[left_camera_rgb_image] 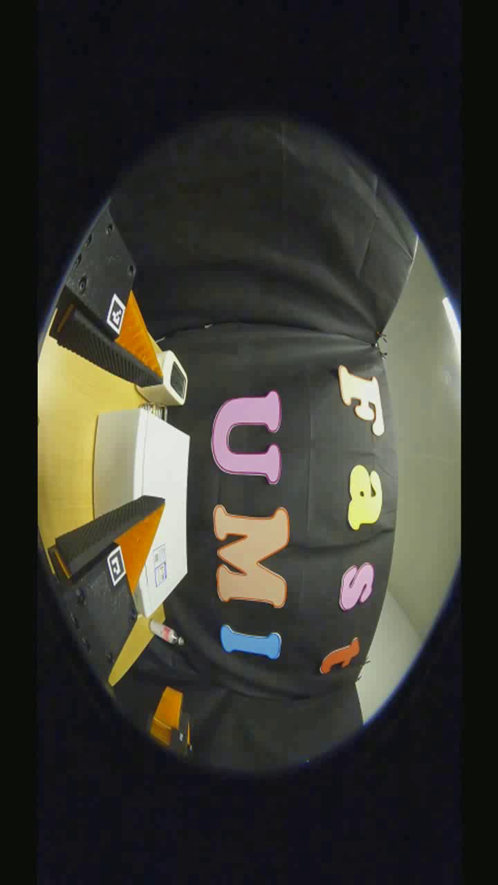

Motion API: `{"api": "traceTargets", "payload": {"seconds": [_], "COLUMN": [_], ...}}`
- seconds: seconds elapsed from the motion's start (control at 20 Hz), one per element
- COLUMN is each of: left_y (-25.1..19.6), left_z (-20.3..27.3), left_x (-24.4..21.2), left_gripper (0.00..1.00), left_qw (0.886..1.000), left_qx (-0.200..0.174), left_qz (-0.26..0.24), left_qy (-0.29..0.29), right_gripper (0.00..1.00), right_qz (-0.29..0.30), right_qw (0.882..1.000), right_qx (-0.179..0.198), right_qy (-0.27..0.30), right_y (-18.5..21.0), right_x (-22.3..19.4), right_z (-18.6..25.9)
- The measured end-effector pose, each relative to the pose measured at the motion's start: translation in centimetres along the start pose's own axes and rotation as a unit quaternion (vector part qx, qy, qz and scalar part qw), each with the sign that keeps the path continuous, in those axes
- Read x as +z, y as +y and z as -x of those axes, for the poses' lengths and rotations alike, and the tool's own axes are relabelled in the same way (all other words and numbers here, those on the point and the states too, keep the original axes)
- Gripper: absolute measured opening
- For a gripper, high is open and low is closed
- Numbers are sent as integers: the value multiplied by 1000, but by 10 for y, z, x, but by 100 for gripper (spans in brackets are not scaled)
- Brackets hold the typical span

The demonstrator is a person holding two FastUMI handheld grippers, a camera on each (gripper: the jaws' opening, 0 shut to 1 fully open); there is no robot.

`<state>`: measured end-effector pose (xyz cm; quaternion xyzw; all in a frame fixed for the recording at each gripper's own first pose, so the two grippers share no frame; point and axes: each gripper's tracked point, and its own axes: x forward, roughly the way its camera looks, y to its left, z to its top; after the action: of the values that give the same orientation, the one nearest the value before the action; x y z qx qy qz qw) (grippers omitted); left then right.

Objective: Open the microwave oven with the left hand, put the food in, and close the microwave oven.

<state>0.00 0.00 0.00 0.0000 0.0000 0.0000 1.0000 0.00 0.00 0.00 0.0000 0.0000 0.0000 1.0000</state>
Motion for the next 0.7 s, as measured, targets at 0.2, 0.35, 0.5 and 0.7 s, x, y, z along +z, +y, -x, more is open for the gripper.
{"api": "traceTargets", "payload": {"seconds": [0.2,0.35,0.5,0.7], "left_y": [-8,-12,-17,-19], "left_z": [-10,-12,-15,-14], "left_x": [-3,-9,-16,-22], "left_gripper": [93,92,96,93], "left_qw": [1000,1000,1000,999], "left_qx": [-5,-6,-12,-11], "left_qz": [2,7,10,8], "left_qy": [4,14,24,29], "right_gripper": [99,99,99,99], "right_qz": [1,-5,-5,-5], "right_qw": [1000,1000,1000,1000], "right_qx": [-6,-6,-10,-16], "right_qy": [8,2,-3,-8], "right_y": [-8,-13,-20,-28], "right_x": [-2,4,11,16], "right_z": [-6,-9,-9,-7]}}
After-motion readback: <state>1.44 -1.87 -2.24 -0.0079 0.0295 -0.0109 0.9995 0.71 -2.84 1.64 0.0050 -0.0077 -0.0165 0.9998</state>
